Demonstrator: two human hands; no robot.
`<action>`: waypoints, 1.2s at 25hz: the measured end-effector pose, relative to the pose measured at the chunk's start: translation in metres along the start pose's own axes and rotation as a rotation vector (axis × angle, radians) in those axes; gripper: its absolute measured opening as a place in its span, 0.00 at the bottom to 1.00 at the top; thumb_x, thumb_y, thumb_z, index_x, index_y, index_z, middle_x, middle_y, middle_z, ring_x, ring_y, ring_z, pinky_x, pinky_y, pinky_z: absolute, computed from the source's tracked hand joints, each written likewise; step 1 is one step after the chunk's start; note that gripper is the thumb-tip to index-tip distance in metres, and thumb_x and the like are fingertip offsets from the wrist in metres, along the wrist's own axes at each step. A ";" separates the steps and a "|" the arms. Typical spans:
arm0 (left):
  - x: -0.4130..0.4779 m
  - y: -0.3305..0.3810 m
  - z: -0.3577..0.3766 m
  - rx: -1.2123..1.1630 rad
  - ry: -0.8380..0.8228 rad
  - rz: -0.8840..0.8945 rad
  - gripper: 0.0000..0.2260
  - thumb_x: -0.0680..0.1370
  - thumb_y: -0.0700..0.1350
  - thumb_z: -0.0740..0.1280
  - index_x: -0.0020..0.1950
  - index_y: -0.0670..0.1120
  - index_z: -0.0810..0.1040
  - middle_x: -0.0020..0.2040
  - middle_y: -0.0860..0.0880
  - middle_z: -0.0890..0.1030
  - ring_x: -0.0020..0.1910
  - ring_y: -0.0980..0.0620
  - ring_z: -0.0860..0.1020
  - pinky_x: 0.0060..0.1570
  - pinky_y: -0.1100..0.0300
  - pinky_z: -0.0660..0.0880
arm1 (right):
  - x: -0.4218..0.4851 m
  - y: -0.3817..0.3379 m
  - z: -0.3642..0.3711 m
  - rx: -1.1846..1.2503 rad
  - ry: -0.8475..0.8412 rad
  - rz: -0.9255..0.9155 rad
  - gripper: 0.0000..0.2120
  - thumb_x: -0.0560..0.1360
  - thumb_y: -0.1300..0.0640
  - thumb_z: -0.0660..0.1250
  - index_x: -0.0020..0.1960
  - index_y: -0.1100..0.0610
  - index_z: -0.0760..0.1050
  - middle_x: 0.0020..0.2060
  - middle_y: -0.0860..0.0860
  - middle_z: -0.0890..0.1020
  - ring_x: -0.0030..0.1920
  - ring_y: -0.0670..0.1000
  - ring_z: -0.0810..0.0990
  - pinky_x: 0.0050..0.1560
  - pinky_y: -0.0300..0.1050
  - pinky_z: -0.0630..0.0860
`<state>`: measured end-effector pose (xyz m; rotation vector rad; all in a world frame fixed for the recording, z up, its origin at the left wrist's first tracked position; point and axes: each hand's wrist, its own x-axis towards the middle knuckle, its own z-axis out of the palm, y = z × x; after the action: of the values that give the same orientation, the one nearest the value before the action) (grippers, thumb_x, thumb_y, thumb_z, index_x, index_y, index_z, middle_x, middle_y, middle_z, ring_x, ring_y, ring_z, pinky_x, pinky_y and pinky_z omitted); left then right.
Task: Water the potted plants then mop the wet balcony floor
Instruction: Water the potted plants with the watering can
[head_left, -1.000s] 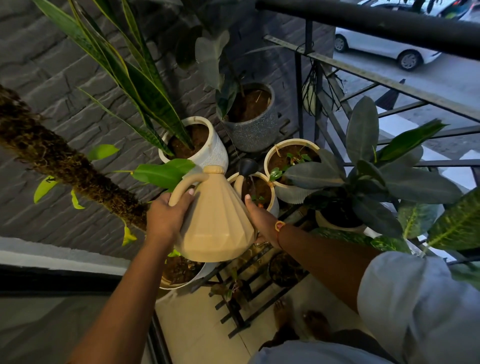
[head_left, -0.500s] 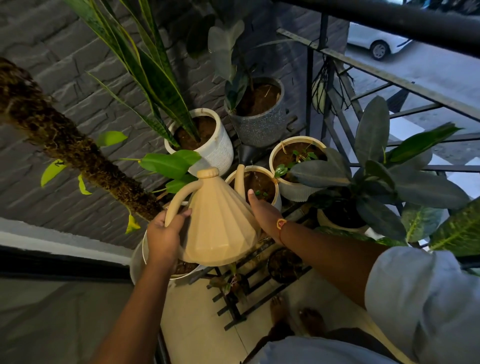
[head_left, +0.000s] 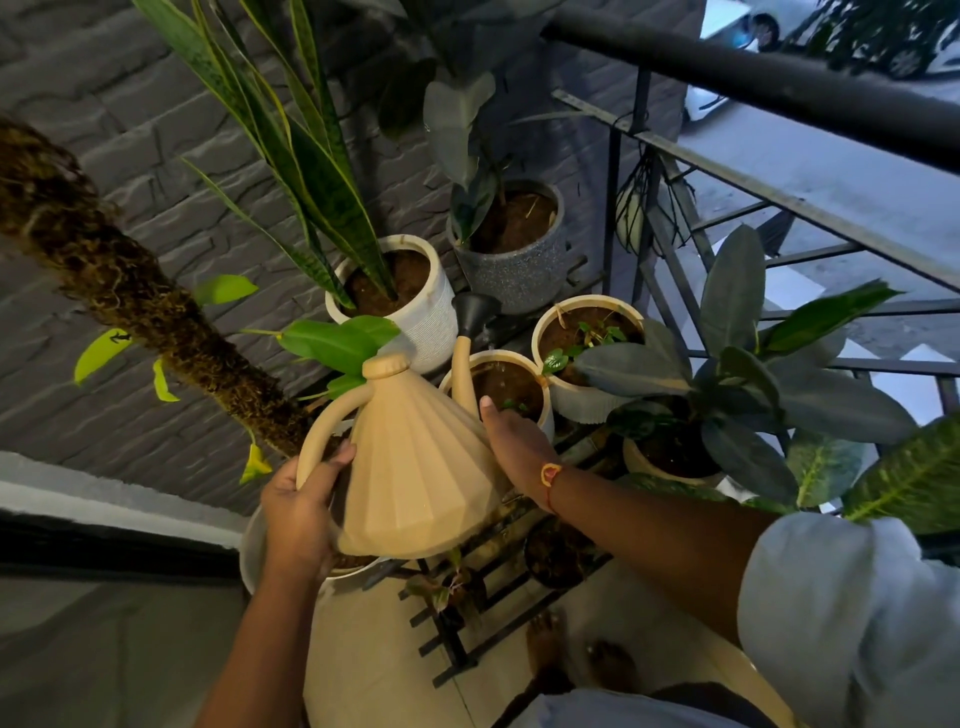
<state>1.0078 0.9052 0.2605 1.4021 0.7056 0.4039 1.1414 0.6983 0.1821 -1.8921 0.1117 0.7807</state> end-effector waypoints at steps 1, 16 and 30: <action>0.001 0.000 0.000 0.000 0.001 -0.002 0.05 0.77 0.39 0.75 0.49 0.47 0.88 0.51 0.43 0.89 0.50 0.48 0.88 0.46 0.57 0.85 | 0.000 -0.001 -0.001 -0.012 0.005 -0.007 0.45 0.67 0.18 0.40 0.60 0.48 0.77 0.59 0.53 0.78 0.53 0.54 0.77 0.54 0.53 0.70; 0.045 0.066 0.108 0.411 -0.197 0.092 0.06 0.73 0.48 0.79 0.43 0.48 0.84 0.38 0.48 0.87 0.37 0.48 0.85 0.38 0.50 0.81 | 0.001 -0.012 -0.059 0.395 0.081 0.123 0.36 0.78 0.28 0.48 0.77 0.49 0.68 0.72 0.56 0.74 0.69 0.61 0.73 0.71 0.62 0.69; 0.075 0.138 0.249 0.828 -0.486 0.332 0.09 0.77 0.54 0.72 0.51 0.50 0.83 0.45 0.47 0.85 0.48 0.44 0.83 0.44 0.51 0.77 | -0.007 -0.024 -0.093 0.932 -0.034 0.177 0.37 0.76 0.24 0.49 0.77 0.43 0.65 0.73 0.52 0.72 0.70 0.59 0.73 0.65 0.59 0.76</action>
<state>1.2479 0.7878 0.3831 2.3117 0.2206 -0.0097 1.1891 0.6280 0.2280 -0.9891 0.5301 0.7016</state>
